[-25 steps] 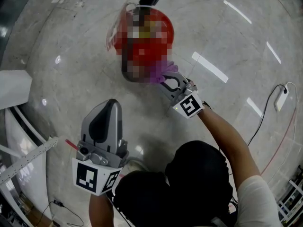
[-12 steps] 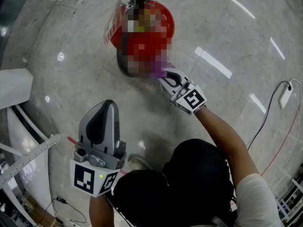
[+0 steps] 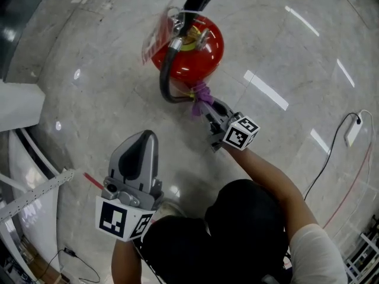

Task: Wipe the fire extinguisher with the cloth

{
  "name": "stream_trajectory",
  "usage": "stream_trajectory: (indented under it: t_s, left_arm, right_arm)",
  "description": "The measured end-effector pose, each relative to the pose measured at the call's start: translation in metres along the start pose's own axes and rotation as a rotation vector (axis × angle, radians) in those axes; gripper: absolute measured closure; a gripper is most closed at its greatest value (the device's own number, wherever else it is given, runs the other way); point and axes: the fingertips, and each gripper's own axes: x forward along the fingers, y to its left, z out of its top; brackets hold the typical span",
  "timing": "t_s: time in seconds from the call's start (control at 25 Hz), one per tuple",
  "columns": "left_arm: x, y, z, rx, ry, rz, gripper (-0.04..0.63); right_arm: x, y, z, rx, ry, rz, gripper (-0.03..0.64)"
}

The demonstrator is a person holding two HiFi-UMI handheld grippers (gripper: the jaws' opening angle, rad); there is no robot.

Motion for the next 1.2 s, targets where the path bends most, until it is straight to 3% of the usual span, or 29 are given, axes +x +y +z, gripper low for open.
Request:
stream_trajectory:
  t_s: [0.08, 0.32, 0.64, 0.92, 1.2]
  left_arm:
    - [-0.002, 0.000, 0.003, 0.007, -0.007, -0.002, 0.589]
    - [-0.009, 0.009, 0.015, 0.006, -0.047, 0.001, 0.589]
    - [-0.004, 0.010, 0.036, -0.015, -0.092, -0.029, 0.589]
    - [-0.005, 0.012, 0.063, 0.001, -0.128, -0.041, 0.589]
    - [-0.018, 0.017, 0.084, 0.013, -0.171, -0.028, 0.589]
  right_arm:
    - [-0.004, 0.002, 0.005, 0.011, 0.006, -0.017, 0.557]
    - [-0.026, 0.047, 0.057, -0.158, 0.025, 0.007, 0.557]
    - [-0.052, 0.131, 0.158, -0.198, -0.042, 0.039, 0.557]
    - [-0.027, 0.224, 0.227, -0.304, -0.084, 0.092, 0.557]
    - [0.018, 0.258, 0.226, -0.455, 0.044, 0.143, 0.557]
